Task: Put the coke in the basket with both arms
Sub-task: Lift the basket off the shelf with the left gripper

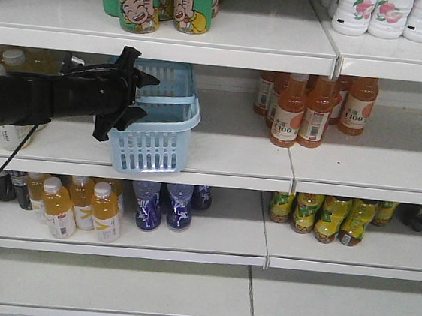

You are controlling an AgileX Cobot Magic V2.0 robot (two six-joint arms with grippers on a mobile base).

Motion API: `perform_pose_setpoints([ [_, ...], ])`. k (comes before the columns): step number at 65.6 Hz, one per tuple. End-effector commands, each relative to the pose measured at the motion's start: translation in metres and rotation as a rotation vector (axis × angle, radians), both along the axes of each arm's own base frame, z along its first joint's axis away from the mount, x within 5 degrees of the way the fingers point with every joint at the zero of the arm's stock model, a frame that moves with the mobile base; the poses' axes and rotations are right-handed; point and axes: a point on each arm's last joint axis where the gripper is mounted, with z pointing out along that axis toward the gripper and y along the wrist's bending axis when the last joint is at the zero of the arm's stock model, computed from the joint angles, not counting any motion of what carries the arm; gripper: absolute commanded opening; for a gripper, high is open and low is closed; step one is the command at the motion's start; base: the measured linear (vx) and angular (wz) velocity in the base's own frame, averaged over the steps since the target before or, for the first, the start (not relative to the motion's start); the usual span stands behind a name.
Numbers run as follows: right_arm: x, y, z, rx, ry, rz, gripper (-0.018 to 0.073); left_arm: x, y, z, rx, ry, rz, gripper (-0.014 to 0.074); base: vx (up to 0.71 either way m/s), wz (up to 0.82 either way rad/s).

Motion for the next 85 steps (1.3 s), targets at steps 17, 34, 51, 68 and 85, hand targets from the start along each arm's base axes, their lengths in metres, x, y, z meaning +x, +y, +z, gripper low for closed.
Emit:
perform_pose_setpoints([
  [17, -0.001, 0.0, 0.004, -0.001, -0.076, 0.002, -0.0009, 0.022, -0.006, 0.038, -0.1, -0.114, 0.016, 0.0388, 0.0, 0.0],
  [34, -0.001, 0.0, 0.004, -0.001, -0.076, 0.002, -0.0009, 0.022, -0.01, 0.036, -0.112, -0.125, -0.04, -0.0009, 0.0, 0.0],
  [51, -0.001, 0.0, 0.004, -0.001, -0.076, 0.002, -0.0009, 0.009, -0.021, 0.044, -0.144, -0.228, -0.309, -0.0008, 0.0, 0.0],
  [68, -0.001, 0.0, 0.004, -0.001, -0.076, 0.002, -0.0009, -0.014, -0.023, 0.054, -0.15, -0.278, -0.606, -0.0008, 0.0, 0.0],
  [85, -0.001, 0.0, 0.004, -0.001, -0.076, 0.002, -0.0009, -0.047, -0.031, 0.073, -0.034, -0.344, -0.894, -0.0008, 0.0, 0.0],
])
